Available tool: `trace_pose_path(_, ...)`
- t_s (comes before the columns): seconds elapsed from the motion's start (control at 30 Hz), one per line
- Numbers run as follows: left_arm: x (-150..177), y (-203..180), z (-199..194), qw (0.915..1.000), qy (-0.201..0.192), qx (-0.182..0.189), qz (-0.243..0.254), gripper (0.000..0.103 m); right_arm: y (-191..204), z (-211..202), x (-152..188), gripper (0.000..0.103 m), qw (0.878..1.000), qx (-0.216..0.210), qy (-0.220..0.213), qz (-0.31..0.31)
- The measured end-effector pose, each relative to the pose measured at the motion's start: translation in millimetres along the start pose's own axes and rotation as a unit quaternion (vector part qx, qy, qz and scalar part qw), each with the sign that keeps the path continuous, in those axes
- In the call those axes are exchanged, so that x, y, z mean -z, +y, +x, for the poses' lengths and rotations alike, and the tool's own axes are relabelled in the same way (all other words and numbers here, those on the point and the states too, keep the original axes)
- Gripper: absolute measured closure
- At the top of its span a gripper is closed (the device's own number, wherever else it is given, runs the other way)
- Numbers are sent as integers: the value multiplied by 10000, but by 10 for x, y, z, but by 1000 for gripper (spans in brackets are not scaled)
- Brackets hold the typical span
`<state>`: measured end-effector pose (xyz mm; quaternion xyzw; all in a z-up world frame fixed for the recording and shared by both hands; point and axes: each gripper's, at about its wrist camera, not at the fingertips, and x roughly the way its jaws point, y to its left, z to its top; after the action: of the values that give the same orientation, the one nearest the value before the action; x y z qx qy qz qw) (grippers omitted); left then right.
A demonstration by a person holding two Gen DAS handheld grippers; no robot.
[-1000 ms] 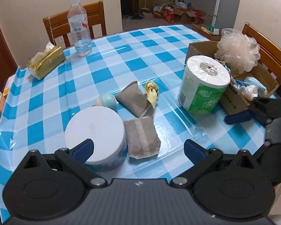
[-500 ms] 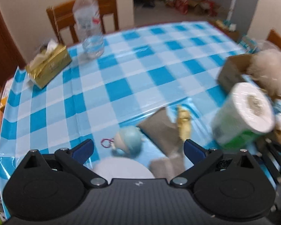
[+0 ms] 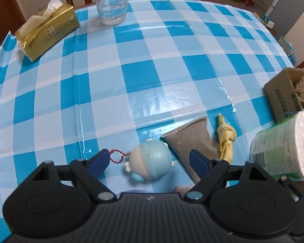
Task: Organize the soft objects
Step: 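Move the left gripper to the light-blue toy figure while the right gripper approaches the grey cloth pouch, then close the left gripper on the toy figure while the right gripper grasps the grey pouch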
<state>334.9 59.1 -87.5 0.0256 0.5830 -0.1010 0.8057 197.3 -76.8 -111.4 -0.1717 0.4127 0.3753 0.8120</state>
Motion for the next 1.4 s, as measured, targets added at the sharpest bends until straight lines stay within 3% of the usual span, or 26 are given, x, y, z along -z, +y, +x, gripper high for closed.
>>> trace_pose_path(0.37,-35,61,178,9993,335,97,-159,19,-20,303,-88,0,9995,-167,125,-224)
trace_pose_path(0.6,-37,-12,226,9989,430,196,-71,19,32,215,12,0,9965,-697,462,-81)
trace_pose_path(0.8,-33,-93,281,9985,529,172,17,19,84,167,-22,0,9992,-211,97,-314)
trace_pose_path(1.1,1,-99,348,9979,630,86,-117,19,-26,429,-136,1,9990,-209,186,-335)
trace_pose_path(1.2,10,-86,355,9980,604,105,-161,19,32,414,-102,5,9988,-180,183,-421)
trace_pose_path(1.3,12,-57,354,9980,550,185,-236,27,70,346,-77,18,9985,-159,183,-484)
trace_pose_path(1.4,20,-48,325,9982,470,251,-283,34,91,335,-78,20,9985,-143,219,-478)
